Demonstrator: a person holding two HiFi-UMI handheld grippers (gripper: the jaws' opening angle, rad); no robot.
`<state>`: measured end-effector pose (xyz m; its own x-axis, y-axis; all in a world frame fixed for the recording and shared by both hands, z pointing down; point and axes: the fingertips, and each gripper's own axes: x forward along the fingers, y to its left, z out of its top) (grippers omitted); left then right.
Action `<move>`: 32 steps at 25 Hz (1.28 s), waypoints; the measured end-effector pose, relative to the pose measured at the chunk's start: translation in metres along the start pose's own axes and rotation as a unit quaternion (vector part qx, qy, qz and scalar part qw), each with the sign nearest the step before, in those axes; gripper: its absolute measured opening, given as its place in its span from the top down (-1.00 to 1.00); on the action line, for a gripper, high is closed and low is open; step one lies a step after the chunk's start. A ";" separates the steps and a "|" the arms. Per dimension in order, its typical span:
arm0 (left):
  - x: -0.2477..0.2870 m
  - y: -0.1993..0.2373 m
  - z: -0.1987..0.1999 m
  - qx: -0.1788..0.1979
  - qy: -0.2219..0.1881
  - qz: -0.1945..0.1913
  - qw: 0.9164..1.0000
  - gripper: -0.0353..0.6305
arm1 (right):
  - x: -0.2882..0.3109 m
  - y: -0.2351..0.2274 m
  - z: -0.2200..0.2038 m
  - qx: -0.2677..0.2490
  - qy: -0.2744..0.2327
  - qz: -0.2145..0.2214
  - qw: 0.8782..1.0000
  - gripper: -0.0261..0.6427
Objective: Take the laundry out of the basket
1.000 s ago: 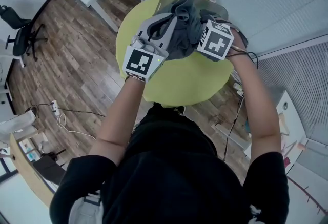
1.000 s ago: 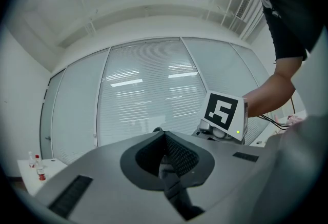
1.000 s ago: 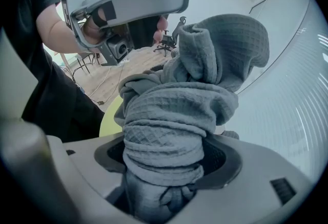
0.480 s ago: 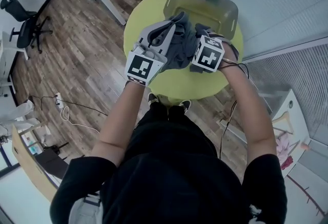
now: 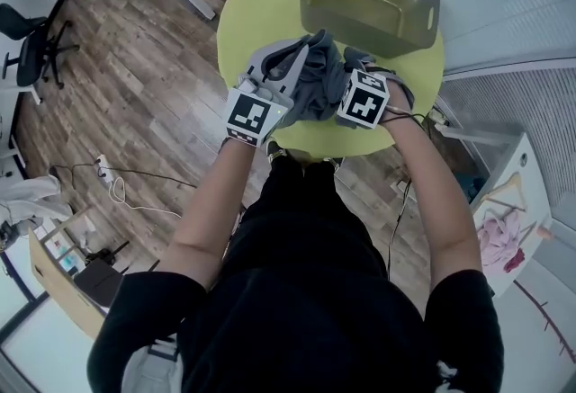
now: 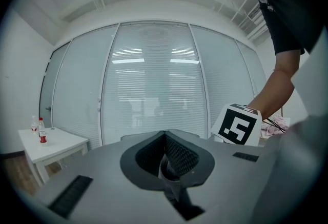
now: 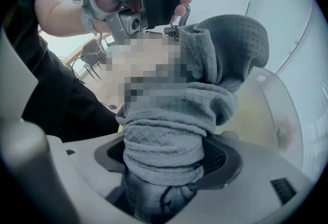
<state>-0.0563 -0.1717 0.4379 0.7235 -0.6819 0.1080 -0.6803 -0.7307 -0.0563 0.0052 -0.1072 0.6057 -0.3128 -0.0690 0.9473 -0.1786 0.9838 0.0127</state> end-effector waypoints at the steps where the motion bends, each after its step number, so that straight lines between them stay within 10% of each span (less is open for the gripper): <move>1: 0.000 0.000 -0.009 -0.004 0.004 -0.002 1.000 0.87 | 0.010 0.003 -0.001 0.002 0.004 0.004 1.000 -0.21; 16: 0.011 -0.016 -0.103 -0.048 0.060 -0.021 0.997 0.87 | 0.118 0.010 -0.041 0.021 0.035 0.031 0.999 -0.21; 32: 0.015 -0.013 -0.114 -0.055 0.075 -0.016 0.996 0.87 | 0.131 -0.006 -0.045 0.036 0.024 0.014 0.999 -0.23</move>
<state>-0.0496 -0.1688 0.5534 0.7249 -0.6395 0.2562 -0.6718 -0.7385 0.0576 0.0071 -0.1148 0.7440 -0.2739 -0.0310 0.9613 -0.2371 0.9708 -0.0363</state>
